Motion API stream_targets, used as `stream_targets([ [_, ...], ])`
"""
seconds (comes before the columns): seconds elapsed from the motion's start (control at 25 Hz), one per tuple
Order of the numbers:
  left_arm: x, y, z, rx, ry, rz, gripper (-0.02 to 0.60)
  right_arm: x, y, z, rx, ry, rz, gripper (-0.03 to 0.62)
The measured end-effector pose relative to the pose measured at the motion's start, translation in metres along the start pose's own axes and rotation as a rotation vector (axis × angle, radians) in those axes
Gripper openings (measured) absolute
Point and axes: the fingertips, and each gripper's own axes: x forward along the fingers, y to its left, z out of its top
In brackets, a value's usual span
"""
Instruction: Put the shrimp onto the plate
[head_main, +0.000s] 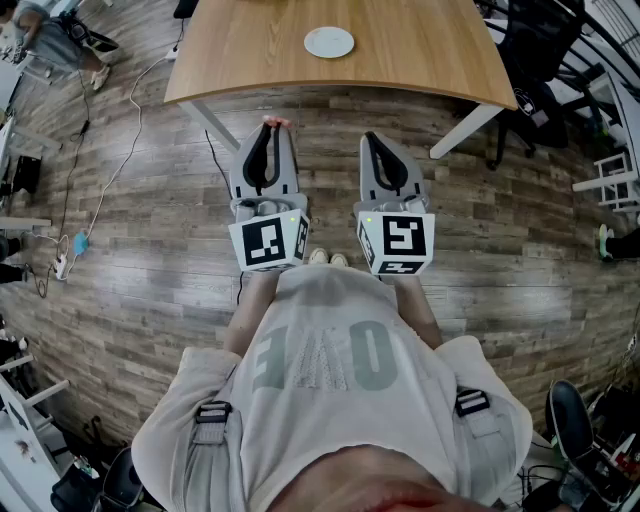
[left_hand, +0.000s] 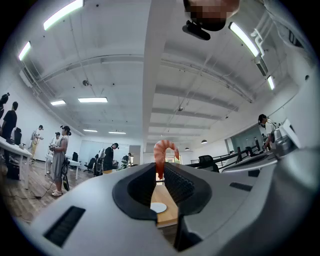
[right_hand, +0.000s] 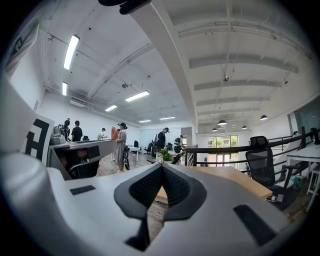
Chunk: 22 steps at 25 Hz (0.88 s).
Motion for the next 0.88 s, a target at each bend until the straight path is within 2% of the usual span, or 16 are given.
stream_targets([
  [0.28,0.006,0.013,-0.015,-0.012,0.015,0.012,0.052,0.014,0.012,0.003,-0.034,0.022,0.043,0.018],
  [0.36,0.008,0.014,-0.015,-0.005,0.017,0.015,0.052,0.014,0.011,0.009,-0.050,0.006,0.031,0.018],
  [0.6,0.018,0.025,0.008,0.016,-0.046,0.040,0.052,0.011,0.003,0.014,0.010,-0.033,-0.003,0.020],
  [0.76,0.021,0.026,0.001,0.010,-0.029,0.031,0.052,0.013,-0.003,0.003,-0.038,0.003,-0.014,0.020],
  [0.88,0.019,0.025,-0.001,0.015,-0.025,0.015,0.052,0.012,-0.007,0.001,-0.021,0.003,-0.029,0.020],
])
